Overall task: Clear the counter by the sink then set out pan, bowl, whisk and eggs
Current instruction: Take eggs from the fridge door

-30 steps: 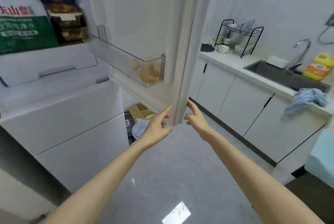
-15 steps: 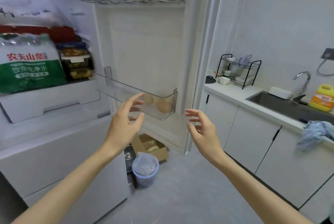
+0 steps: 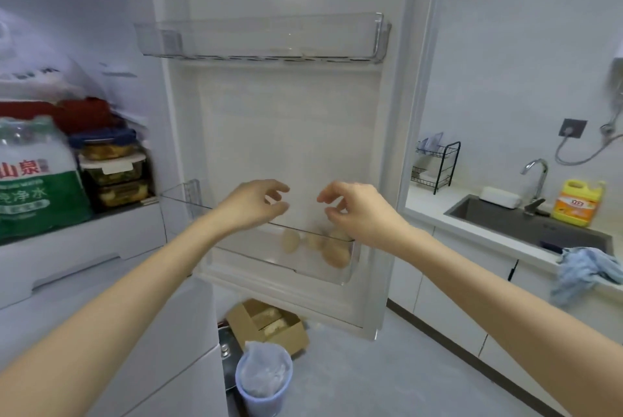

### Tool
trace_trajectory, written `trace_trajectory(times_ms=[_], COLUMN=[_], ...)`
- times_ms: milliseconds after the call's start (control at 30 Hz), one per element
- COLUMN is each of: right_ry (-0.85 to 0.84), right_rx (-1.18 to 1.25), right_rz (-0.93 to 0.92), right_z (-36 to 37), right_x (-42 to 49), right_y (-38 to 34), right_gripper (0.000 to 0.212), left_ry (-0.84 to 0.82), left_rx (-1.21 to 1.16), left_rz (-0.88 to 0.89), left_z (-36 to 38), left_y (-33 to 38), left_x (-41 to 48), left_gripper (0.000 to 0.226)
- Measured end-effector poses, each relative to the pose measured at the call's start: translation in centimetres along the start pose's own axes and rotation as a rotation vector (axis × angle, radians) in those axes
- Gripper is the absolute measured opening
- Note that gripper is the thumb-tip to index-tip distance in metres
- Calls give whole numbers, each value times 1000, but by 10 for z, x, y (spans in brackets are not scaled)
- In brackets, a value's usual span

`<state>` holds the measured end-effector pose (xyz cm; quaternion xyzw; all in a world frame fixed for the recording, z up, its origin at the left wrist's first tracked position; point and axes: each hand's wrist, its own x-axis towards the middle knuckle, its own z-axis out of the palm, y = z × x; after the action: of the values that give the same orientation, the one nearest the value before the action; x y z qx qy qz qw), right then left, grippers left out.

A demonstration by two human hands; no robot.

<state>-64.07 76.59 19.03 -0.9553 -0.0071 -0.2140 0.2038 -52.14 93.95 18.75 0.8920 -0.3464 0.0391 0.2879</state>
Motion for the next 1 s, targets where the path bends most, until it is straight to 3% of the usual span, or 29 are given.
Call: trace_trajectory(times_ms=[200,300,433,767,867,1000], right_ry=[-291,-328,-407,-419,-349,-135], right_rx=[-248,-231,-216,-304,-280,-171], right_rz=[233,315,339,340,332,361], right_z=[31,45,54,62,62,46], right_x=[44,58,65,68,66,54], right_y=[9,15,17,20,21,13], right_gripper=[32,35,38,43,37,38], left_ry=[-607,-721,-861,-782,-665,-425], left_rx=[-27,-78,-153,-168,-167,-240], left_rz=[-214,-195,-138,-37,23,122], left_z=[14,24,35,44,42,39], left_y=[-11,-20,-32,-41,-42,-46], left_x=[59,76,81,87,87,84], left_gripper=[64,62,42,35,29,27])
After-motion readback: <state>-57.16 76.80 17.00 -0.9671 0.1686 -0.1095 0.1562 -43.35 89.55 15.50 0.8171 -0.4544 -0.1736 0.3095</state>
